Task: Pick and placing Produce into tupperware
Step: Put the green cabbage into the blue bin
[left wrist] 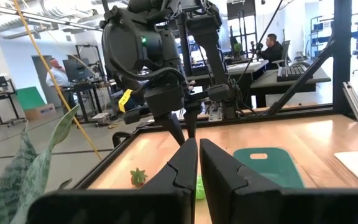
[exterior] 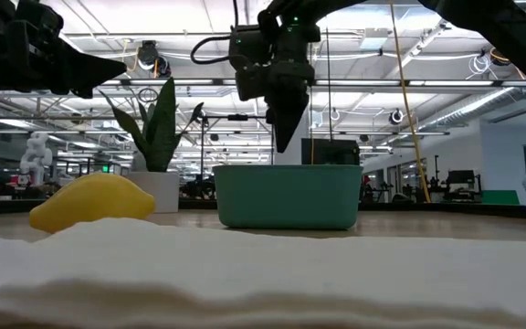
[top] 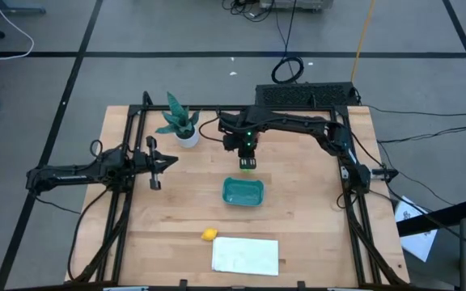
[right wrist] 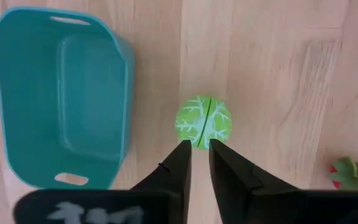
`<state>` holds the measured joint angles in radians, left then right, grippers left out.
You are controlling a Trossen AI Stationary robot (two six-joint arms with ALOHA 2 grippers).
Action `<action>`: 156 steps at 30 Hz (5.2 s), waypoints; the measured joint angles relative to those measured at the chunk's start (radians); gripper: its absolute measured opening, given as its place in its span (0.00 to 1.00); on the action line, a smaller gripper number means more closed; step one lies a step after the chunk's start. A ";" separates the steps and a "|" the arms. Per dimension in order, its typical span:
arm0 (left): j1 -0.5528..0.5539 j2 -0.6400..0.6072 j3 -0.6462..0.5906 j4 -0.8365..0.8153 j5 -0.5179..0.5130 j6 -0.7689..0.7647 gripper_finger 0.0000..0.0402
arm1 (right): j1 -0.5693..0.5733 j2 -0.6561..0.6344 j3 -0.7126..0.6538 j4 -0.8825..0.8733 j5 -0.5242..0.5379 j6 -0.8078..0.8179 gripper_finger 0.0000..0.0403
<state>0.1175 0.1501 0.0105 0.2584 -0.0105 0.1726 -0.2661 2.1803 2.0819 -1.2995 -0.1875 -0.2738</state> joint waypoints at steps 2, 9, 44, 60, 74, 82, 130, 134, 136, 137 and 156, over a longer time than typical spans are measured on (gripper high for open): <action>0.000 0.000 0.000 0.000 0.000 -0.001 0.06 | 0.000 0.000 0.000 0.003 0.000 0.004 0.16; 0.000 0.000 0.000 0.000 0.000 -0.001 0.06 | 0.002 0.000 0.000 0.008 0.000 -0.025 0.31; 0.000 0.000 0.000 -0.001 0.000 -0.001 0.06 | -0.053 -0.001 -0.240 0.227 -0.129 0.124 0.78; 0.000 0.000 0.000 -0.001 0.000 -0.002 0.06 | -0.020 -0.001 -0.290 0.255 -0.016 0.118 0.78; 0.000 0.000 0.000 -0.001 0.000 -0.001 0.06 | -0.020 -0.007 -0.383 0.369 -0.016 0.101 0.78; 0.000 0.000 0.000 -0.001 0.000 -0.001 0.06 | -0.020 -0.021 -0.383 0.400 -0.022 0.097 0.78; 0.000 0.000 0.000 -0.001 0.000 -0.020 0.06 | -0.020 -0.024 -0.382 0.406 -0.024 0.217 0.52; 0.000 0.000 0.000 -0.001 0.001 -0.020 0.06 | -0.020 -0.024 -0.382 0.406 -0.024 0.216 0.54; 0.000 0.000 0.000 -0.001 0.000 -0.020 0.06 | -0.020 -0.024 -0.382 0.406 -0.024 0.209 0.53; 0.000 0.000 0.000 -0.001 0.001 -0.019 0.06 | -0.020 -0.024 -0.382 0.406 -0.024 0.208 0.53; 0.000 0.000 0.000 -0.001 0.000 -0.018 0.06 | -0.019 -0.023 -0.382 0.366 -0.026 0.124 0.67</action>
<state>0.1176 0.1504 0.0109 0.2578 -0.0100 0.1544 -0.2852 2.1569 1.7000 -0.9334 -0.2136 -0.1499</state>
